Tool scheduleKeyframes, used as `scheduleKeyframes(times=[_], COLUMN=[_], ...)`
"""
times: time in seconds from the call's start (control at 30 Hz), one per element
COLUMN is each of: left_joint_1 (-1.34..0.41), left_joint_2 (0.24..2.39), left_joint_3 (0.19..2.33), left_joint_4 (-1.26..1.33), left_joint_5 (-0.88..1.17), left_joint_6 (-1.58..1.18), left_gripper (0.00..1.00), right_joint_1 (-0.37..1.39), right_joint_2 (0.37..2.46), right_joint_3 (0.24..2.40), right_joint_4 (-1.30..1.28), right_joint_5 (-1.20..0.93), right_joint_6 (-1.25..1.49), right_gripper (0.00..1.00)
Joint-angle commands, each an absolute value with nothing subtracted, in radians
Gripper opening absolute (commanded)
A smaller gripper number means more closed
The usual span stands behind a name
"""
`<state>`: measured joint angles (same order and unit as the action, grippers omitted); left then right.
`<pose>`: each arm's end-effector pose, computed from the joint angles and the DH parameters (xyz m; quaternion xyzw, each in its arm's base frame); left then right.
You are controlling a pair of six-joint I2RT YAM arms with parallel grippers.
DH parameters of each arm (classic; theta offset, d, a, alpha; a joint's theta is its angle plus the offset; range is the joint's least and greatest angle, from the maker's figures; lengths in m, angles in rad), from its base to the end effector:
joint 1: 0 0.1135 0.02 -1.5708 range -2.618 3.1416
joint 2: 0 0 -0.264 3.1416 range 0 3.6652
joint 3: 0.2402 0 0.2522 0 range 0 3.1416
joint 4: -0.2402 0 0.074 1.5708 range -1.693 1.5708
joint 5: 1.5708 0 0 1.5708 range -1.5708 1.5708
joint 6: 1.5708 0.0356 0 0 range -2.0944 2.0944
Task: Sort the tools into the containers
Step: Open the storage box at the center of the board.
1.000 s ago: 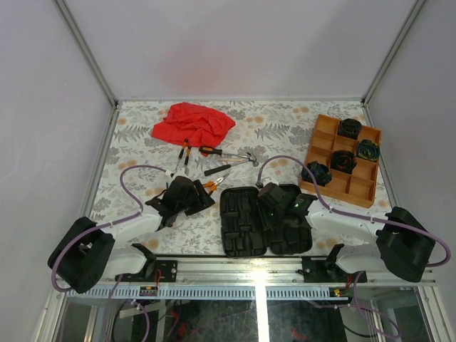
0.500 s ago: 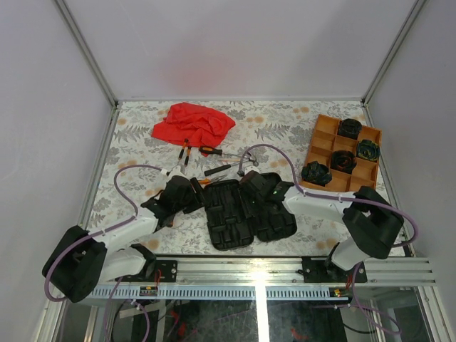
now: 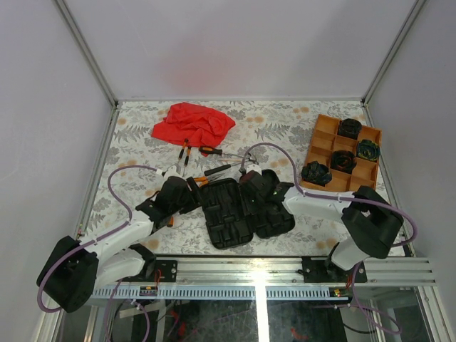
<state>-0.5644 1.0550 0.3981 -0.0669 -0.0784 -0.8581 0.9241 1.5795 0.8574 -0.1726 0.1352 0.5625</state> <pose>0.1725 -0.1059 0.1686 -0.1492 0.8988 -0.2410 0.3344 0.1931 0.2478 0.1754 -0.1472 0.9299 0.1770 0.2867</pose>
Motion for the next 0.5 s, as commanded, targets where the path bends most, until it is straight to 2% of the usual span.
scheduleKeyframes(times=[0.0, 0.27, 0.47], left_joint_1=[-0.557, -0.556, -0.556], left_joint_2=[1.059, 1.070, 1.065], left_joint_3=[0.436, 0.439, 0.450], left_joint_4=[-0.071, -0.065, -0.079], left_joint_5=[-0.099, -0.095, -0.105], left_joint_6=[-0.835, -0.836, -0.836], left_gripper=[0.59, 0.59, 0.60], right_joint_1=[0.927, 0.927, 0.927], right_joint_2=[1.520, 1.441, 1.347], right_joint_3=[0.769, 0.689, 0.728], right_joint_4=[-0.196, -0.189, -0.167], right_joint_5=[0.180, 0.170, 0.145], right_joint_6=[0.615, 0.648, 0.558], right_gripper=[0.45, 0.47, 0.58])
